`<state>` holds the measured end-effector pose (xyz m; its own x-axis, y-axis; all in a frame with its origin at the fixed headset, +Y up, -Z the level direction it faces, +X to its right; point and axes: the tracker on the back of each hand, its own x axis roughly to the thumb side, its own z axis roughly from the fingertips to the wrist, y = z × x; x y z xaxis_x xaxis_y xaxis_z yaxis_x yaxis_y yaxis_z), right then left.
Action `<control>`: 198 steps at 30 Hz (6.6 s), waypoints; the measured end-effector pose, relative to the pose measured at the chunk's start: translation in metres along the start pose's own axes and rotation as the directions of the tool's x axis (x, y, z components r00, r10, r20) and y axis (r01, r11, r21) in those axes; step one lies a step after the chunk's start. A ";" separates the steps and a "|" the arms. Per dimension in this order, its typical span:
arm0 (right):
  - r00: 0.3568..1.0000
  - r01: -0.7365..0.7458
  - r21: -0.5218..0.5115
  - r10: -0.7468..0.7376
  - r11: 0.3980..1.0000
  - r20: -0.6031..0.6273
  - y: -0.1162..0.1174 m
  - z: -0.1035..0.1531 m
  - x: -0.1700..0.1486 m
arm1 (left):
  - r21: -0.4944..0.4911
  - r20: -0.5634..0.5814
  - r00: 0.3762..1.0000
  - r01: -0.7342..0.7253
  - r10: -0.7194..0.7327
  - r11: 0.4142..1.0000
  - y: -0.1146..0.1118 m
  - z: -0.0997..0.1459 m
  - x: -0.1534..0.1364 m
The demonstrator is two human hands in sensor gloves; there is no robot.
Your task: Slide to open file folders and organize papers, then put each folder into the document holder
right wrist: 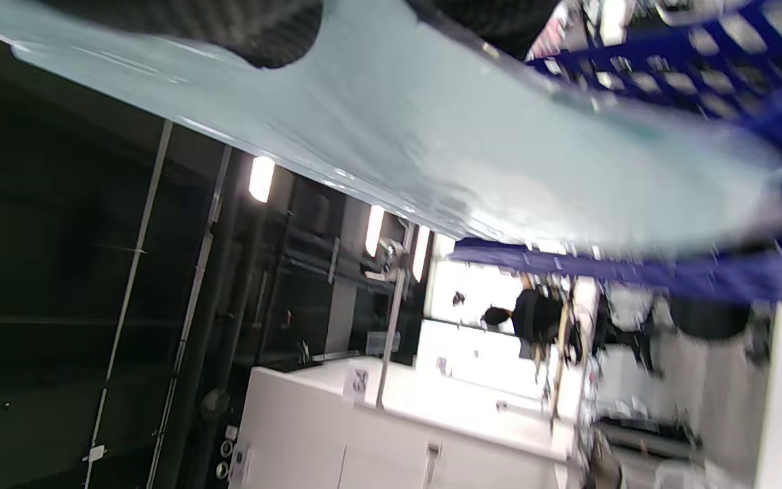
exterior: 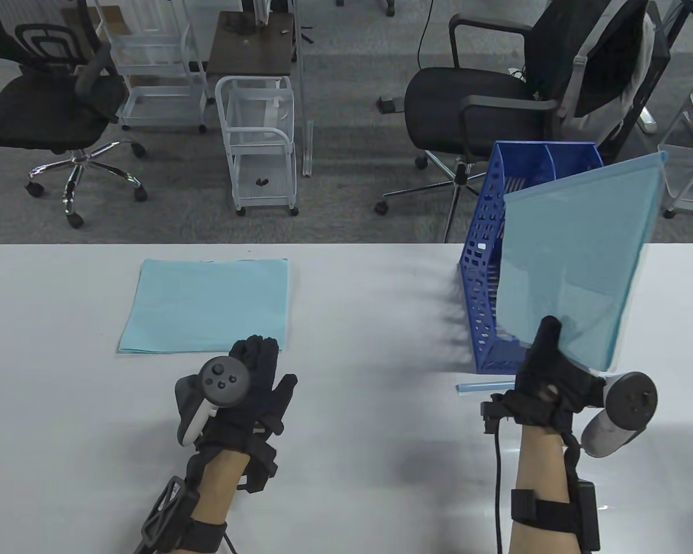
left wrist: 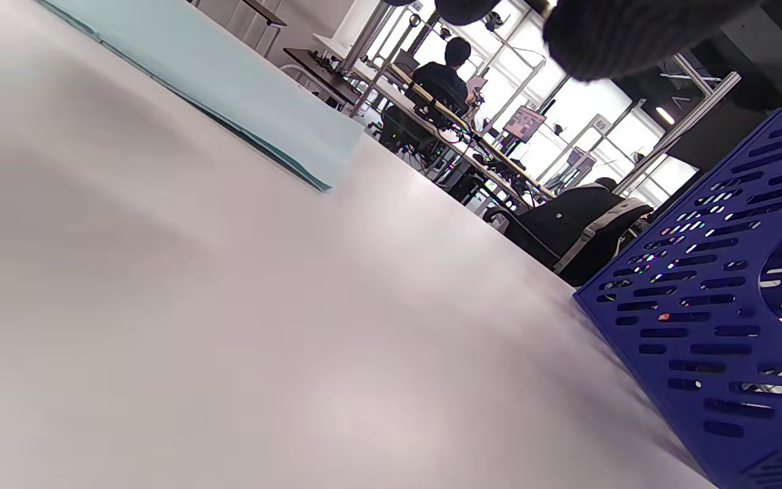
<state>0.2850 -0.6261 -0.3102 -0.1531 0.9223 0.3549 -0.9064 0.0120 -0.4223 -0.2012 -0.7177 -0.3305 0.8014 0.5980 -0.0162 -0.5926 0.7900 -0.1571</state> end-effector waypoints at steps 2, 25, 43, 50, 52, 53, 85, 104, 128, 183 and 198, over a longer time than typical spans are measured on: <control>1.000 -0.020 -0.031 0.021 0.999 0.016 -0.014 -0.005 0.006 | -0.004 0.003 1.000 -0.008 0.008 1.000 0.000 0.000 -0.001; 0.905 -0.112 0.081 0.136 0.990 -0.403 -0.026 -0.067 -0.098 | -0.035 -0.014 0.999 -0.034 0.034 0.999 -0.001 -0.001 -0.007; 0.543 -0.818 0.019 0.762 0.574 0.352 0.034 0.024 -0.014 | -0.059 0.062 0.971 0.232 -0.229 0.971 -0.007 0.062 -0.025; 0.131 -0.990 0.105 0.851 0.090 0.508 0.080 0.056 -0.082 | -0.087 0.038 0.982 0.186 -0.184 0.979 -0.005 0.078 -0.049; 0.054 -0.988 0.154 0.867 -0.027 0.495 0.086 0.055 -0.097 | -0.103 0.025 0.985 0.174 -0.172 0.979 -0.004 0.078 -0.052; 0.004 -0.983 0.166 0.880 -0.084 0.475 0.089 0.054 -0.105 | -0.107 0.025 0.986 0.166 -0.164 0.980 -0.004 0.077 -0.053; -0.201 -0.948 0.111 0.832 -0.298 0.517 0.123 0.057 -0.113 | -0.144 0.050 0.993 0.114 -0.108 0.983 -0.005 0.077 -0.054; 0.527 -0.848 0.406 0.470 0.340 0.708 0.262 0.184 0.023 | -0.381 0.105 0.884 -0.387 0.455 0.840 -0.036 0.067 -0.054; 0.915 -0.026 0.548 0.240 0.836 -0.323 0.109 0.094 -0.080 | -0.472 -0.086 0.502 -0.781 0.860 0.409 -0.012 0.049 -0.110; 0.897 -0.108 0.441 0.278 0.891 -0.342 0.093 0.086 -0.104 | -0.050 -0.443 0.893 0.070 -0.085 0.996 0.059 0.061 -0.153; 0.899 -0.106 0.492 0.295 0.864 -0.325 0.101 0.089 -0.102 | -0.107 -0.548 0.808 0.187 -0.215 0.977 0.046 0.053 -0.152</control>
<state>0.1739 -0.7534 -0.3145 -0.2773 0.9577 -0.0765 -0.9607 -0.2776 0.0075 -0.3546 -0.7646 -0.2826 0.8196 0.2395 -0.5205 -0.4201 0.8689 -0.2618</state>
